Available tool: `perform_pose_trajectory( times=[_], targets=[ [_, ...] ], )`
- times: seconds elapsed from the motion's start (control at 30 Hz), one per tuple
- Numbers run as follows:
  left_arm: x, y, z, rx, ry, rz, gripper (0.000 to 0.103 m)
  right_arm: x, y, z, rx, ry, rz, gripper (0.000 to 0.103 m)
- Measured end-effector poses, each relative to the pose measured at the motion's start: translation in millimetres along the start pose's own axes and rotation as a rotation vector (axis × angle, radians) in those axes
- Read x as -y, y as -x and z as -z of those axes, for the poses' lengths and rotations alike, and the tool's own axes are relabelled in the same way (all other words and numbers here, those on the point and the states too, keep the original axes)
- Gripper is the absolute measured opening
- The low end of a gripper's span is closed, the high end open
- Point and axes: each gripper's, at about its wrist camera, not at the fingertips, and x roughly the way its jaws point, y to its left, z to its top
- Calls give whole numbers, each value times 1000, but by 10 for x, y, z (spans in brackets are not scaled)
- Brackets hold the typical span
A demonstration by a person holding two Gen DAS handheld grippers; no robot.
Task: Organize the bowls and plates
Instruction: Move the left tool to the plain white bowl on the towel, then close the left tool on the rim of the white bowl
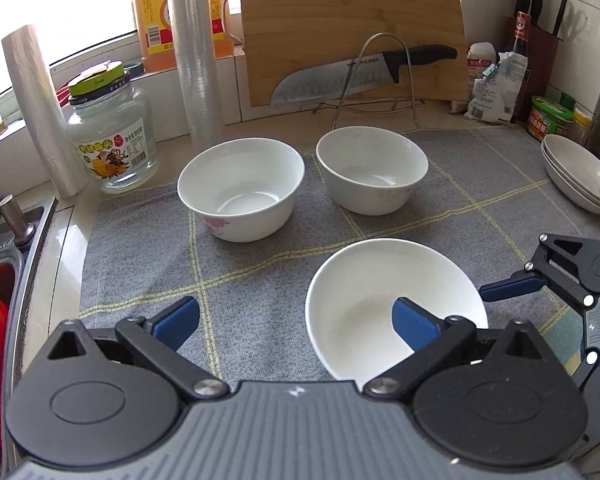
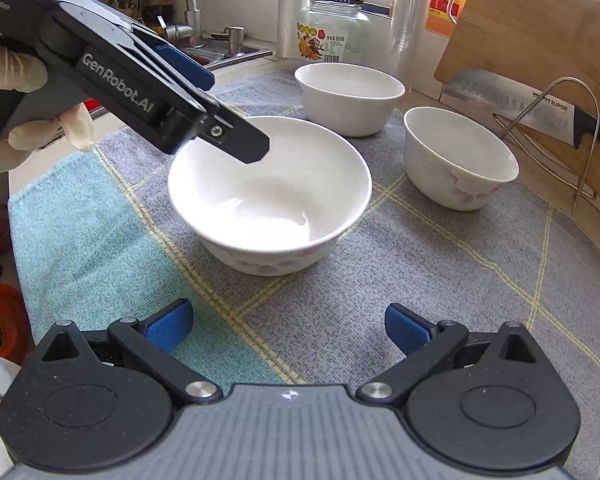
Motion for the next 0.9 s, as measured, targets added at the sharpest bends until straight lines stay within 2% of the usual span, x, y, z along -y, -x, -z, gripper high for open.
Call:
perform_pose_trajectory(
  times=[0.1, 0.2, 0.27, 0.4, 0.47, 0.53, 0.8, 0.9],
  targets=[
    [-20, -94, -36, -38, -8, 45, 100, -44, -41, -63, 7, 15, 13, 103],
    [-26, -145, -56, -54, -17, 71, 88, -88, -43, -126, 24, 38, 14, 103],
    [-21, -166, -70, -61, -26, 87, 76, -101, -41, -165, 35, 47, 18, 102],
    [-1, -199, -85, -76, -48, 128, 70, -101, -52, -218, 41, 44, 11, 96],
    [9, -223, -86, -90, -57, 137, 62, -99, -59, -230, 40, 44, 9, 90],
    [13, -239, -83, -100, -53, 148, 57, -95, -59, -234, 44, 42, 9, 89],
    [53, -251, -96, -104, -59, 180, 55, -101, -27, -245, 58, 35, 1, 84],
    [69, -255, -98, -105, -62, 189, 50, -104, -25, -244, 57, 38, 6, 84]
  ],
)
